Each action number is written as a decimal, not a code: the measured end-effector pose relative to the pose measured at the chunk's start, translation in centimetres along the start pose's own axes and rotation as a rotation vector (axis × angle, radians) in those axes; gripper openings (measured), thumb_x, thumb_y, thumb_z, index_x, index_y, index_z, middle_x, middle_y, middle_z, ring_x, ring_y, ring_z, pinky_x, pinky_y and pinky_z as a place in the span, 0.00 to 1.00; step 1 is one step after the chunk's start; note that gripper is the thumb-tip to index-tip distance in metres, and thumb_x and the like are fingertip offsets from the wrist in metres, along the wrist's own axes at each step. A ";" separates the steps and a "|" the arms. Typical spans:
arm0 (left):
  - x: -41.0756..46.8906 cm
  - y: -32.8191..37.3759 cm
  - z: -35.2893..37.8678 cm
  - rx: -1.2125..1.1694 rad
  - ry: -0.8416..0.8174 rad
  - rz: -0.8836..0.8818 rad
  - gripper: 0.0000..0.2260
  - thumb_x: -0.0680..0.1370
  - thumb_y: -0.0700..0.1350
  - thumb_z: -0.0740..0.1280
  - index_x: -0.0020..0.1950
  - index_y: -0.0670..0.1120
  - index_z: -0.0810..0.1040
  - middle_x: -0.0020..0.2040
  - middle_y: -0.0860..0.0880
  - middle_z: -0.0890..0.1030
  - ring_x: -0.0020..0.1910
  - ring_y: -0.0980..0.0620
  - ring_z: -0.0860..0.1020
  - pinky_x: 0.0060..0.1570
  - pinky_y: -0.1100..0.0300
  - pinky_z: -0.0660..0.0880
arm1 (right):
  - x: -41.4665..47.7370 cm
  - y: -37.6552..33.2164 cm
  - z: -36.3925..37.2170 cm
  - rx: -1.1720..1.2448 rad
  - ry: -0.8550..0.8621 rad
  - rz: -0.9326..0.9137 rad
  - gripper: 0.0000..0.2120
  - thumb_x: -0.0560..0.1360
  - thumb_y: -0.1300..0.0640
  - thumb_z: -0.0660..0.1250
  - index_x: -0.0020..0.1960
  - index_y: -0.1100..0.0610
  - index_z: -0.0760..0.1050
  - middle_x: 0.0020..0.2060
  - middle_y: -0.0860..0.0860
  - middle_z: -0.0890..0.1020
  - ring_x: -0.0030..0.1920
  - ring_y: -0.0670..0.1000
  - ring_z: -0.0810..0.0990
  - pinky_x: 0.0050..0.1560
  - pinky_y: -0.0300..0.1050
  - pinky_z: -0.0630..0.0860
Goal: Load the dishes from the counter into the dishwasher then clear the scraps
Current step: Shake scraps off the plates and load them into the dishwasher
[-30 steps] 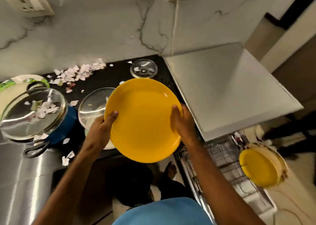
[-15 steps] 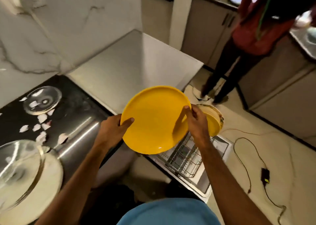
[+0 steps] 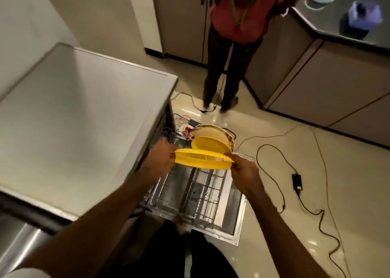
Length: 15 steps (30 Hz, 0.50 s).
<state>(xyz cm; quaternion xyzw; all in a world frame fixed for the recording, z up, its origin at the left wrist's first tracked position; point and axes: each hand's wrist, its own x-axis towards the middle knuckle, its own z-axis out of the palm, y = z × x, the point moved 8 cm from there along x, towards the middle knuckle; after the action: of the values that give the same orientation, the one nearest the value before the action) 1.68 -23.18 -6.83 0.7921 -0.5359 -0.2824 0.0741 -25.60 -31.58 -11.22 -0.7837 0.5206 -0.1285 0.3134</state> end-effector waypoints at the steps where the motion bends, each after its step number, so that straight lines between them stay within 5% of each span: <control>1: 1.7 0.5 1.3 0.012 -0.021 0.010 0.20 0.72 0.48 0.58 0.56 0.45 0.84 0.51 0.38 0.76 0.50 0.38 0.78 0.45 0.55 0.71 | 0.3 1.6 0.7 -0.006 0.004 0.033 0.20 0.82 0.61 0.66 0.71 0.46 0.79 0.53 0.54 0.87 0.48 0.54 0.85 0.51 0.46 0.81; 4: 6.6 1.5 5.3 0.011 -0.089 0.061 0.17 0.78 0.44 0.58 0.56 0.39 0.84 0.52 0.36 0.78 0.53 0.37 0.78 0.46 0.58 0.68 | 0.9 5.4 3.1 0.030 0.033 0.110 0.19 0.82 0.62 0.66 0.70 0.48 0.79 0.53 0.53 0.88 0.48 0.54 0.86 0.54 0.51 0.83; 8: 12.5 0.3 9.9 0.073 -0.094 0.072 0.13 0.78 0.37 0.66 0.62 0.44 0.79 0.56 0.43 0.75 0.55 0.44 0.77 0.53 0.54 0.73 | 2.9 8.7 5.6 0.063 0.105 0.166 0.19 0.80 0.68 0.65 0.65 0.52 0.83 0.50 0.54 0.88 0.47 0.56 0.84 0.50 0.41 0.75; 15: 20.9 -2.8 15.9 -0.052 -0.035 0.034 0.08 0.76 0.30 0.65 0.49 0.43 0.74 0.49 0.41 0.78 0.46 0.43 0.77 0.42 0.52 0.74 | 9.5 15.2 11.3 -0.055 0.098 0.214 0.19 0.83 0.62 0.63 0.71 0.50 0.77 0.55 0.55 0.85 0.52 0.56 0.84 0.53 0.48 0.81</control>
<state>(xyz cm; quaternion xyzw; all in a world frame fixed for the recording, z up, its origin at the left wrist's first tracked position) 1.14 -37.68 -28.92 0.7756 -0.5431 -0.3088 0.0902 -26.80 -40.01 -30.58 -0.7247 0.6193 -0.1180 0.2779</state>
